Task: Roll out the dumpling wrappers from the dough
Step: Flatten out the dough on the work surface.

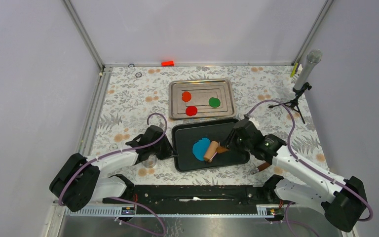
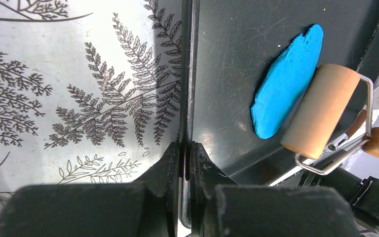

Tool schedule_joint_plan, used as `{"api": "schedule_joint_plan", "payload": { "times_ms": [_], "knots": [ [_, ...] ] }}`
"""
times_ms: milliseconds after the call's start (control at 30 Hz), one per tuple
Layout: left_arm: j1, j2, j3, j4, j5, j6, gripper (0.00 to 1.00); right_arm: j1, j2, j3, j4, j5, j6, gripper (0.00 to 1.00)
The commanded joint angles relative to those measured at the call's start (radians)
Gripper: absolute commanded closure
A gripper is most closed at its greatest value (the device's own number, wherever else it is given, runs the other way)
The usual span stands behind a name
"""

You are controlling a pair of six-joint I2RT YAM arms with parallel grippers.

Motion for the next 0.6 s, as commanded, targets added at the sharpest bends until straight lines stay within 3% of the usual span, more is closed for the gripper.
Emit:
{"api": "schedule_joint_plan", "payload": {
  "times_ms": [0,333,567],
  "knots": [
    [0.003,0.02,0.006,0.035,-0.043,-0.036,1.0,0.039,0.005,-0.025,0.064,0.064,0.024,1.0],
    [0.002,0.053,0.034,0.046,0.006,-0.018,1.0,0.06,-0.019,-0.073,0.072,0.118,0.014,1.0],
    [-0.004,0.079,0.036,0.046,0.037,0.003,1.0,0.074,0.084,-0.046,0.115,0.123,0.013,1.0]
  ]
}}
